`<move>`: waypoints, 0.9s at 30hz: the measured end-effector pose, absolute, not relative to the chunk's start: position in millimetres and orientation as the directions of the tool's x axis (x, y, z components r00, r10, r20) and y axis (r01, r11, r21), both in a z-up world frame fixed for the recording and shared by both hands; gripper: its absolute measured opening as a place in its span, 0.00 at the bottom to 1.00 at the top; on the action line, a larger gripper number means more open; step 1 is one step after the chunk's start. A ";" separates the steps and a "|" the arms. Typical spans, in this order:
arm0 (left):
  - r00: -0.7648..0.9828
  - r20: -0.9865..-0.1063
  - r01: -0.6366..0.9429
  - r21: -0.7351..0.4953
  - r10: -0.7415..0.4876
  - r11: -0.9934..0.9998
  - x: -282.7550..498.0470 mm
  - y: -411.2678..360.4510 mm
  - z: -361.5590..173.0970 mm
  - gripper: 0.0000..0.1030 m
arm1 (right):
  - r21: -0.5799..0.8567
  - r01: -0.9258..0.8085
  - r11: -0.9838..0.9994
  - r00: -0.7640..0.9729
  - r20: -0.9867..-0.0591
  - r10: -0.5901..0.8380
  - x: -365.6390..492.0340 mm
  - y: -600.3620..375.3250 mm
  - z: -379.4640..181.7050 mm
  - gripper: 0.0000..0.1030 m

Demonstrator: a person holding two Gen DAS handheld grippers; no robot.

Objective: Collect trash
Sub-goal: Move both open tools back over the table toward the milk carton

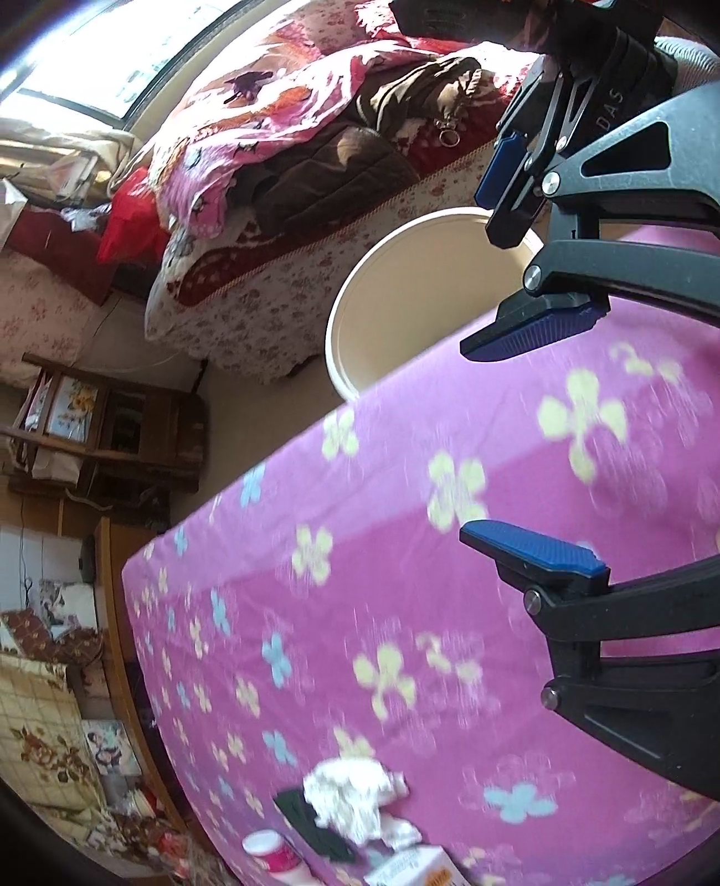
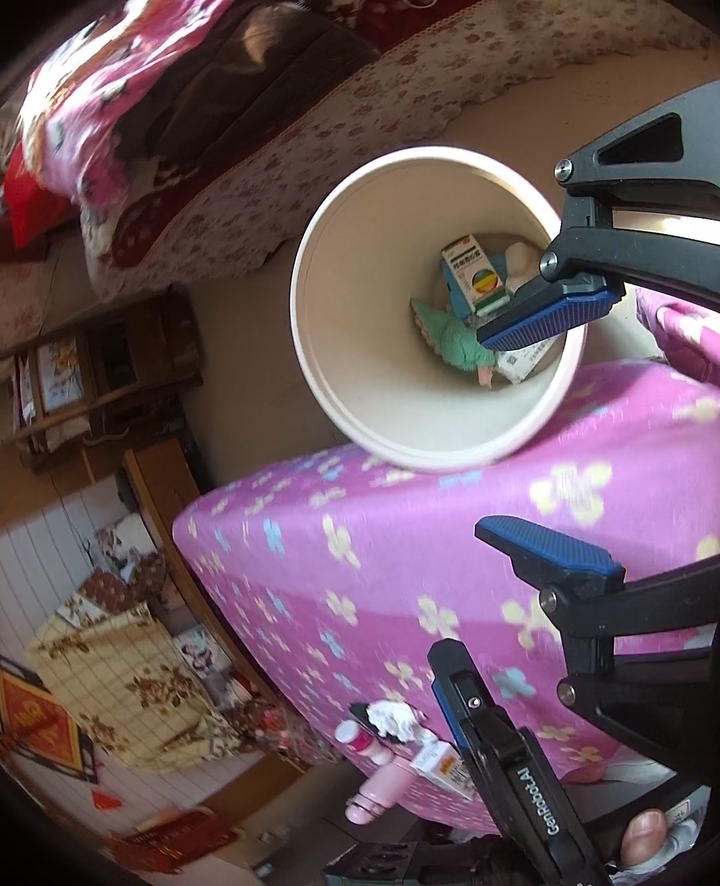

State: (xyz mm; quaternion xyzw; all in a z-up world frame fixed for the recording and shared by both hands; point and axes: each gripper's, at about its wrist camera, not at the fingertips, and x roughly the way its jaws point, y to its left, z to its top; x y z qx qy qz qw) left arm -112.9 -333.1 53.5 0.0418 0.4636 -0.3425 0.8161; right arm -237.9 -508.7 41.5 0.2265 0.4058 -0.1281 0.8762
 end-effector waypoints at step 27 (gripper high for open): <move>0.580 -0.776 0.137 -0.208 -0.249 0.968 0.2 -38.3 70.4 0.60 | 0.284 0.120 0.951 0.600 -0.784 0.158 -144.1 -342.9 41.6 0.64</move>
